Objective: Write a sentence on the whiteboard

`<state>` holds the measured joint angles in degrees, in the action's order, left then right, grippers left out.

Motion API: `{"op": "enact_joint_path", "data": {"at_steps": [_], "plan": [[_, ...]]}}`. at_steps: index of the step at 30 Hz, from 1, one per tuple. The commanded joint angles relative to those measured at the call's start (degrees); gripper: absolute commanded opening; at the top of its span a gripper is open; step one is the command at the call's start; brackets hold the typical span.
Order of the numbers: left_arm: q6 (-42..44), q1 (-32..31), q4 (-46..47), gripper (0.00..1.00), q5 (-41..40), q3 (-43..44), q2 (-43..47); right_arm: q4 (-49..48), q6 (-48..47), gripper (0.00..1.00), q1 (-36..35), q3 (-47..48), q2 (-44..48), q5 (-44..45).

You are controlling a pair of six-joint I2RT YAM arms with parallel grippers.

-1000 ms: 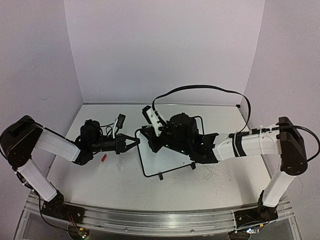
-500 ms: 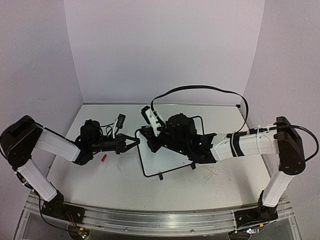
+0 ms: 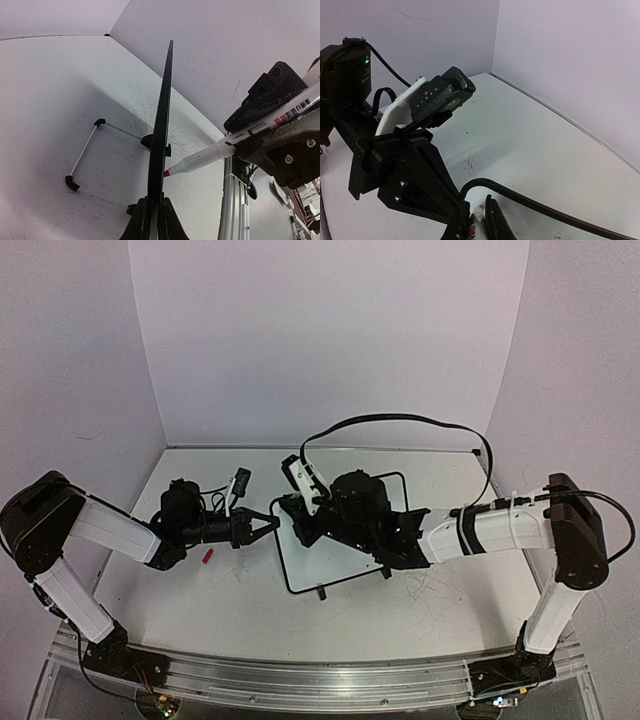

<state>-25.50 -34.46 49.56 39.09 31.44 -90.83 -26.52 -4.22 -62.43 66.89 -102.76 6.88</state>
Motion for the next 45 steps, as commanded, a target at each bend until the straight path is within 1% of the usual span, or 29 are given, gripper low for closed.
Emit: {"op": "enact_joint_path", "data": {"at_steps": [1, 14, 31, 35, 37, 41, 43, 45], "plan": [[1.2, -0.2, 2.0, 0.00, 0.8, 0.7, 0.7, -1.7, 1.0, 0.00, -0.3, 2.0, -0.6, 3.0], [1.0, -0.2, 1.9, 0.00, 0.7, 0.9, 0.4, -1.7, 0.9, 0.00, -0.2, 0.7, 0.6, 7.8], [1.0, -0.2, 1.8, 0.00, 0.6, 0.8, 0.6, -1.2, 3.1, 0.00, 0.8, -1.7, 2.8, 13.0], [0.9, -0.2, 1.7, 0.00, 0.7, 0.9, 0.5, -1.2, 3.4, 0.00, 0.9, -2.1, 3.3, 13.1], [1.0, -0.2, 1.8, 0.00, 0.7, 0.9, 0.6, -2.0, 2.7, 0.00, 0.9, -2.8, 3.9, 11.5], [1.0, -0.2, 1.7, 0.00, 0.7, 1.0, 0.5, -7.7, 0.4, 0.00, 0.9, -6.6, 7.1, 1.9], [1.0, -0.2, 1.7, 0.00, 0.7, 1.0, 0.3, -7.9, -0.3, 0.00, 0.9, -6.1, 6.9, -2.1], [1.0, -0.2, 1.7, 0.00, 0.7, 1.1, 0.3, -6.9, -0.9, 0.00, 0.9, -4.5, 5.4, -3.6]]}}
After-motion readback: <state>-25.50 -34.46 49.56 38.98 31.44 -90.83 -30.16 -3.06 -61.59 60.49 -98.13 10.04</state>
